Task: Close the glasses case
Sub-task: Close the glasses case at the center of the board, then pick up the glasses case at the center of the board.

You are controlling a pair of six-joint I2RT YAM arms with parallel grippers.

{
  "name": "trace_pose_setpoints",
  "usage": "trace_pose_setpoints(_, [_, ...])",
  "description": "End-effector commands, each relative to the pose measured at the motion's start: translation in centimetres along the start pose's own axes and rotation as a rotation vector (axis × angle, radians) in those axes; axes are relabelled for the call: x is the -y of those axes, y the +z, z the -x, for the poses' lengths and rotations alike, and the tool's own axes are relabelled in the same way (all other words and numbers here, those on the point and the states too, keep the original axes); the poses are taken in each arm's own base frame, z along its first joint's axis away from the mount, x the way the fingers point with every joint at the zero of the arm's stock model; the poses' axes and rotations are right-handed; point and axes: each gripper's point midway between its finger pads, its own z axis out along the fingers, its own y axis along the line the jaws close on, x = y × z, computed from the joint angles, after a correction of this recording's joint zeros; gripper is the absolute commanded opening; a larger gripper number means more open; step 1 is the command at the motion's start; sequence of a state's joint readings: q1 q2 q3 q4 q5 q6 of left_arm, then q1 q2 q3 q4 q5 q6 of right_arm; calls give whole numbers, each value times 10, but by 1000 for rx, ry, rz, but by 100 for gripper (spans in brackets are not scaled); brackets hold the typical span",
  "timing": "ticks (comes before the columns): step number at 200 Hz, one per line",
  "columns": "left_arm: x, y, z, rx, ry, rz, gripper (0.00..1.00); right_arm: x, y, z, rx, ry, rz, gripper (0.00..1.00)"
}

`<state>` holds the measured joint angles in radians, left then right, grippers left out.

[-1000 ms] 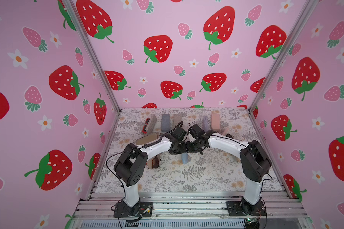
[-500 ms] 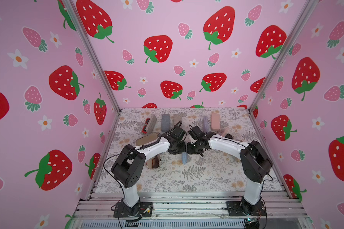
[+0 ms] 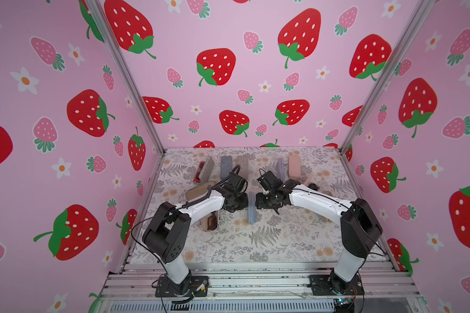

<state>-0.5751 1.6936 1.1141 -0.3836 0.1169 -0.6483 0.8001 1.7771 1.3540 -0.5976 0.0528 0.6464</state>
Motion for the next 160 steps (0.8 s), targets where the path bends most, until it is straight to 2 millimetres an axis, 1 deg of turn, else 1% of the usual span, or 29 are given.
trace_pose_setpoints(1, [-3,-19,6,43,-24,-23,0,-10,-4,-1,-2,-21,-45,64])
trace_pose_setpoints(4, [-3,-22,6,48,-25,-23,0,-12,-3,-1,-5,-23,-47,64])
trace_pose_setpoints(8, [-4,-26,7,56,-26,-25,4,-13,-1,-1,-8,-25,-50,65])
trace_pose_setpoints(10, [-5,-28,7,59,-24,-25,9,-14,1,-2,-13,-26,-52,65])
trace_pose_setpoints(13, [-5,-31,7,66,-27,-26,15,-16,2,-2,-15,-28,-52,66])
trace_pose_setpoints(18, [-7,-36,7,74,-26,-23,22,-18,4,-2,-22,-30,-55,69])
trace_pose_setpoints(26, [-9,-45,8,91,-23,-17,35,-20,10,-3,-37,-32,-64,71])
trace_pose_setpoints(40, [-15,-61,8,121,-20,-6,57,-24,19,-5,-60,-38,-72,73])
trace_pose_setpoints(50, [-20,-73,8,144,-24,0,68,-25,25,-6,-72,-36,-77,73])
trace_pose_setpoints(66, [-29,-91,8,182,-37,10,81,-26,34,-7,-89,-32,-86,74])
trace_pose_setpoints(92, [-47,-118,6,241,-76,18,88,-25,44,-10,-110,-25,-108,73])
trace_pose_setpoints(109, [-57,-134,6,274,-97,22,90,-24,48,-11,-117,-25,-116,69])
trace_pose_setpoints(117, [-60,-141,6,287,-102,24,91,-23,50,-11,-118,-25,-121,65])
trace_pose_setpoints(131, [-67,-151,5,306,-111,33,93,-21,52,-9,-113,-26,-135,55])
trace_pose_setpoints(137, [-69,-155,4,314,-114,35,93,-19,53,-8,-112,-24,-140,53])
trace_pose_setpoints(142, [-71,-157,3,316,-117,39,93,-18,53,-8,-111,-23,-146,48])
trace_pose_setpoints(160, [-78,-163,0,321,-124,50,94,-12,54,-2,-105,-16,-158,41])
